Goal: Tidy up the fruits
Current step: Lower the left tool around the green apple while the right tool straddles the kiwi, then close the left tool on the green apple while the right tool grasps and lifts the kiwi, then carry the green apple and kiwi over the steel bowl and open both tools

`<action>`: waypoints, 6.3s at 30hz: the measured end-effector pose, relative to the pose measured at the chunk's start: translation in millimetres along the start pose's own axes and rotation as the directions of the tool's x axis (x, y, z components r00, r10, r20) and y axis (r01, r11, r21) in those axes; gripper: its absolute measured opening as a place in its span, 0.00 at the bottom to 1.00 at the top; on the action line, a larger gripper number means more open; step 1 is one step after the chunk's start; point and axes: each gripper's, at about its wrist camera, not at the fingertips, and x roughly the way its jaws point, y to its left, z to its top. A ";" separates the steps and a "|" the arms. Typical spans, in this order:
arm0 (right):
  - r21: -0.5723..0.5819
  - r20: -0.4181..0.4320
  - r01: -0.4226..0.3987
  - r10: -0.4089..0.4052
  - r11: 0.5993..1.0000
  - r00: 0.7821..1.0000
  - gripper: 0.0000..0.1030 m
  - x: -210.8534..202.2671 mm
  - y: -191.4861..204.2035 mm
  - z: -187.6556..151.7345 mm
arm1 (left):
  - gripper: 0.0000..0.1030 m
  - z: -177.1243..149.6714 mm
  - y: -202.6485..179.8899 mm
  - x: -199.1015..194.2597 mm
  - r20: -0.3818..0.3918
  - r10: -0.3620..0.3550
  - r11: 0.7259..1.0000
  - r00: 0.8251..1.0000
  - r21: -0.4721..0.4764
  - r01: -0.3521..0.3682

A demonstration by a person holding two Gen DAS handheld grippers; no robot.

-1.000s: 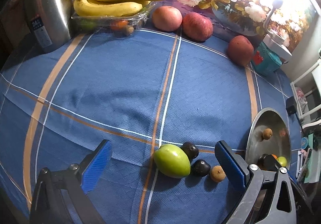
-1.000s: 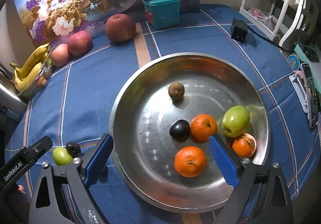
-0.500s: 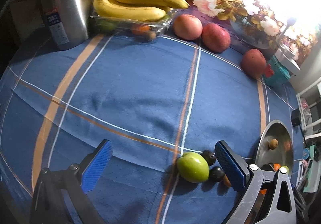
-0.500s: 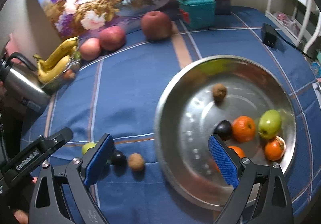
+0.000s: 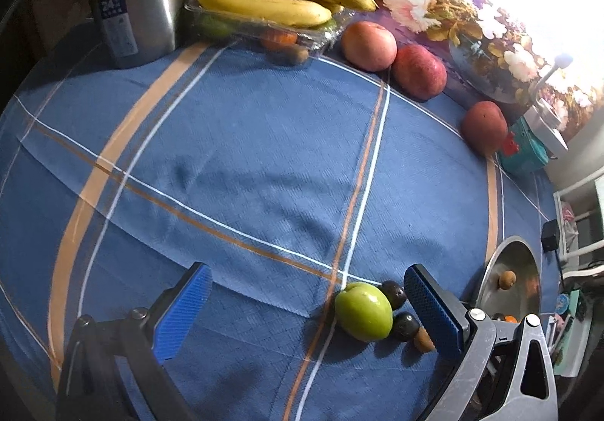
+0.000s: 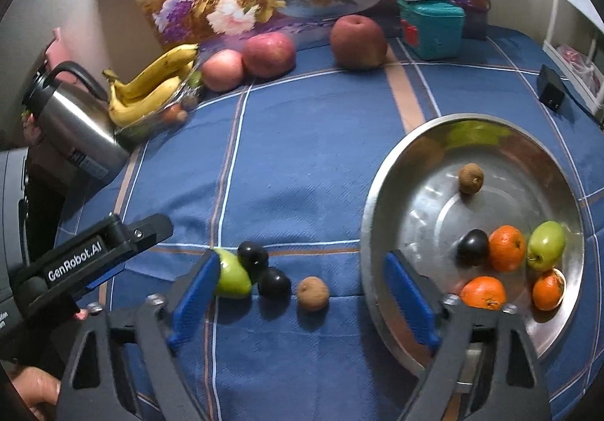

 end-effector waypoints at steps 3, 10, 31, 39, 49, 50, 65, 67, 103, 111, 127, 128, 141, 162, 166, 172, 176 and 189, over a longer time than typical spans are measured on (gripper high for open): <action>-0.008 -0.029 -0.008 0.008 1.000 1.000 0.62 6.1 1.0 -1.4 | 0.99 -2.6 -5.9 6.2 -0.025 -0.014 1.000 1.000 0.013 0.014; 0.000 -0.105 0.009 -0.009 1.000 0.994 0.45 20.9 -1.9 -7.2 | 0.95 -9.8 -18.2 26.7 -0.094 -0.036 0.999 0.995 0.032 0.039; 0.062 -0.178 0.023 -0.012 0.998 0.984 0.29 44.1 -11.4 -12.9 | 0.49 -20.3 -33.4 48.3 -0.185 -0.119 0.992 0.976 0.014 0.124; 0.059 -0.180 0.012 -0.001 0.998 0.984 0.23 45.3 -8.3 -13.2 | 0.45 -18.5 -41.0 49.2 -0.184 -0.132 0.991 0.974 0.012 0.137; 0.070 -0.155 -0.018 0.029 0.997 0.988 0.23 34.9 -7.4 -11.6 | 0.44 -14.9 -32.9 34.7 -0.147 -0.146 0.989 0.978 -0.005 0.147; 0.071 -0.148 -0.022 0.033 0.997 0.988 0.23 31.4 -8.4 -11.5 | 0.44 -13.8 -32.0 31.7 -0.139 -0.150 0.989 0.979 -0.007 0.151; 0.102 -0.028 -0.039 0.042 0.994 0.999 0.22 -11.7 -20.0 -2.5 | 0.44 -7.2 -29.7 -1.3 -0.062 -0.187 0.982 0.980 0.013 0.188; 0.112 -0.031 -0.031 0.034 0.993 0.999 0.23 -11.1 -23.6 -2.5 | 0.44 -6.7 -31.8 0.0 -0.063 -0.186 0.982 0.981 0.014 0.187; 0.320 0.031 0.119 -0.136 0.940 0.990 0.22 -36.5 -110.8 2.6 | 0.42 -15.4 -102.4 15.2 -0.071 -0.215 0.954 0.974 0.199 0.225; 0.344 0.026 0.130 -0.148 0.930 0.989 0.23 -27.1 -116.0 15.5 | 0.52 -1.5 -120.5 37.1 -0.095 -0.233 0.948 0.968 0.202 0.248; 0.405 0.065 0.156 -0.199 0.901 0.978 0.22 -30.3 -159.7 51.9 | 0.53 26.3 -165.4 86.8 -0.171 -0.273 0.951 0.947 0.101 0.292; 0.408 0.068 0.154 -0.198 0.900 0.978 0.22 -30.4 -160.8 53.0 | 0.53 26.4 -167.3 90.5 -0.175 -0.274 0.951 0.946 0.096 0.293; 0.429 0.064 0.124 -0.167 0.895 0.984 0.22 -26.4 -168.1 54.8 | 0.42 26.0 -166.2 103.0 -0.161 -0.257 0.963 0.953 0.039 0.267; 0.459 -0.012 0.157 -0.170 0.875 0.985 0.23 -9.7 -180.1 43.6 | 0.42 -8.3 -188.2 56.1 -0.130 -0.243 0.928 0.961 0.257 0.269; 0.457 -0.029 0.167 -0.173 0.874 0.984 0.23 -7.1 -180.5 42.1 | 0.42 -15.6 -193.2 56.6 -0.151 -0.229 0.922 0.962 0.284 0.264; 0.450 -0.037 0.172 -0.174 0.876 0.984 0.23 -6.4 -179.3 41.9 | 0.43 -22.4 -198.0 55.8 -0.168 -0.218 0.915 0.961 0.306 0.261; 0.451 -0.042 0.179 -0.180 0.874 0.983 0.23 -6.0 -178.8 42.4 | 0.43 -26.9 -199.7 51.3 -0.164 -0.208 0.912 0.964 0.323 0.251; 0.421 -0.060 0.224 -0.219 0.879 0.974 0.30 -13.6 -170.5 31.6 | 0.60 -28.9 -180.5 33.8 -0.117 -0.125 0.927 0.985 0.340 0.158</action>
